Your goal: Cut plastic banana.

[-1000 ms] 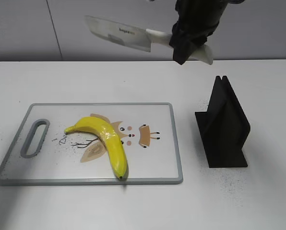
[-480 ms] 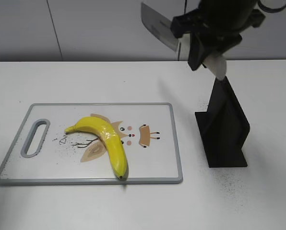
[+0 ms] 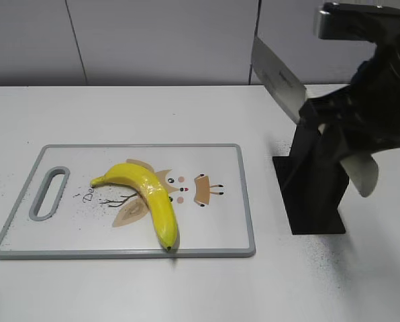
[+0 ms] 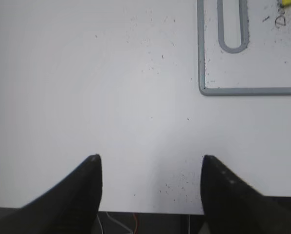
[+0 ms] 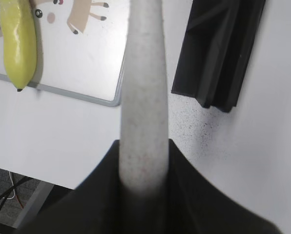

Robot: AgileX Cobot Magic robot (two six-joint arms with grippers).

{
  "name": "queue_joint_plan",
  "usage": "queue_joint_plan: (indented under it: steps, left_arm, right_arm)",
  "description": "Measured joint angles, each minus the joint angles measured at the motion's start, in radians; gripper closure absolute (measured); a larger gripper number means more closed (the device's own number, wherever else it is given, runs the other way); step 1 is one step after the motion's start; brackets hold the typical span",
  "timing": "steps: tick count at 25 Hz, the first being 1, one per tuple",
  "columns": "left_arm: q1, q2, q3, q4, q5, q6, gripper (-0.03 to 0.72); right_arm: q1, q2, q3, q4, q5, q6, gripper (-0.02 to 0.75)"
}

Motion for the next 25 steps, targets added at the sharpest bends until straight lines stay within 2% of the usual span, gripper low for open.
queue_joint_plan:
  steps: [7,14,18,25]
  left_arm:
    - [0.0,-0.337,0.101,0.001,-0.019,-0.001,0.093]
    - [0.0,-0.579,0.166,0.002,-0.007,-0.001,0.093]
    - [-0.005,-0.652,0.222,0.004,-0.046,-0.001,0.093]
    - [-0.082,-0.655,0.23,0.003,-0.067,-0.001,0.101]
  right_arm:
    - [0.0,-0.137,0.113,-0.078,-0.02,0.12,0.577]
    - [0.0,-0.251,0.209,-0.123,-0.034,0.206,0.577]
    - [0.0,-0.267,0.257,-0.124,-0.05,0.221,0.577]
    - [0.0,-0.253,0.294,-0.133,-0.161,0.246,0.577]
